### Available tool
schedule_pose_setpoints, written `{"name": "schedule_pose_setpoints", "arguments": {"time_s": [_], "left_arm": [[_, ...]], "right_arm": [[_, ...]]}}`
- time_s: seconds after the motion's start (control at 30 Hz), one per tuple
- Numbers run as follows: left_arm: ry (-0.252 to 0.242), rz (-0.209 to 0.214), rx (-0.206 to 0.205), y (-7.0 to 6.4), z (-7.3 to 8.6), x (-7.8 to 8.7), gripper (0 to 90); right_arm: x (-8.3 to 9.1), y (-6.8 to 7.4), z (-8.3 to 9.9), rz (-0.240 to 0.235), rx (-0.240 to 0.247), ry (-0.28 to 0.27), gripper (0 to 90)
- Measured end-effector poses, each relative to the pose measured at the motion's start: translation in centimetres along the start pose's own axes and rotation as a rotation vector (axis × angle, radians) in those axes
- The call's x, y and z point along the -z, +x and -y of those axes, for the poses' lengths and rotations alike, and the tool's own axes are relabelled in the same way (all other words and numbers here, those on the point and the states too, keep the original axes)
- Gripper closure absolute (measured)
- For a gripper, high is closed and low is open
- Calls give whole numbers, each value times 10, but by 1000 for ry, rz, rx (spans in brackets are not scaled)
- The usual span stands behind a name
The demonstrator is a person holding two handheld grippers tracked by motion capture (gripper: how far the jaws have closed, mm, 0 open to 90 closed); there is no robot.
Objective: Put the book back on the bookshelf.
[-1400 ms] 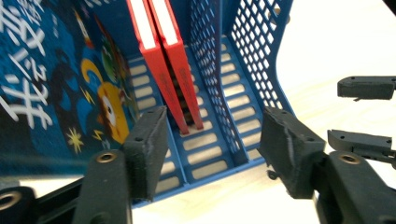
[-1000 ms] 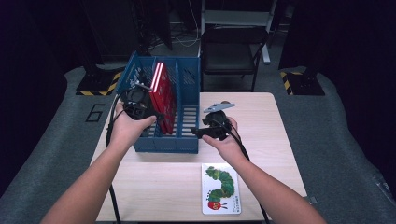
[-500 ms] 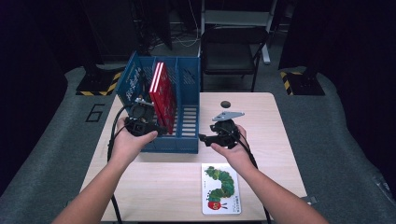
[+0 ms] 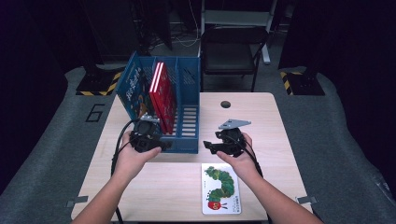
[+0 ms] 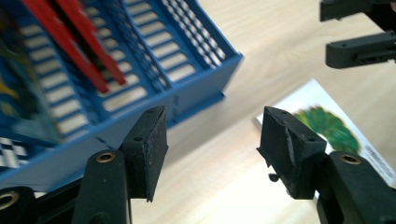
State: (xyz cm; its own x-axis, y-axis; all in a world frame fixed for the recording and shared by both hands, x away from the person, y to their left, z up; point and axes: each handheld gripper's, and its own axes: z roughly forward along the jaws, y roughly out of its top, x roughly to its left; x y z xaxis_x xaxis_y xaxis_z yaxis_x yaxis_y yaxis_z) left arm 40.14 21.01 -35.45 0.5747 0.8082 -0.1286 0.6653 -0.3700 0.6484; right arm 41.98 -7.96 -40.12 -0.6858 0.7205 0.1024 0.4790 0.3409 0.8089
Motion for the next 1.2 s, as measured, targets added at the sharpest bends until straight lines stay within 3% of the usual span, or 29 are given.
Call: {"name": "schedule_pose_setpoints", "arguments": {"time_s": [0.07,0.23,0.3,0.47,0.5,0.53,0.6,0.77,0.97,1.0,1.2], "left_arm": [[-9,41,21,-2,7,-3,416],[-22,62,34,-4,18,-7,414],[-19,46,-14,-8,27,-10,412],[-2,66,-41,-15,36,-18,412],[1,65,-42,-17,39,-21,413],[7,97,-15,-20,43,-26,455],[-5,122,-19,-23,47,-30,499],[9,151,-44,-26,55,-42,457],[-10,164,-34,-34,64,-57,450],[7,173,-34,-38,68,-65,450],[28,192,-57,-46,76,-78,426]], "right_arm": [[2,1,5,-5,-7,1,356],[2,1,16,-7,-19,24,356],[2,0,23,-4,-23,34,356],[6,1,31,-5,-41,25,355],[8,1,34,-4,-44,23,354],[10,2,39,0,-40,22,354],[11,3,45,6,-36,26,354],[12,5,58,25,-16,43,354],[14,6,71,22,-49,42,353],[15,7,73,28,-49,45,353],[23,10,85,34,-38,49,352]]}}
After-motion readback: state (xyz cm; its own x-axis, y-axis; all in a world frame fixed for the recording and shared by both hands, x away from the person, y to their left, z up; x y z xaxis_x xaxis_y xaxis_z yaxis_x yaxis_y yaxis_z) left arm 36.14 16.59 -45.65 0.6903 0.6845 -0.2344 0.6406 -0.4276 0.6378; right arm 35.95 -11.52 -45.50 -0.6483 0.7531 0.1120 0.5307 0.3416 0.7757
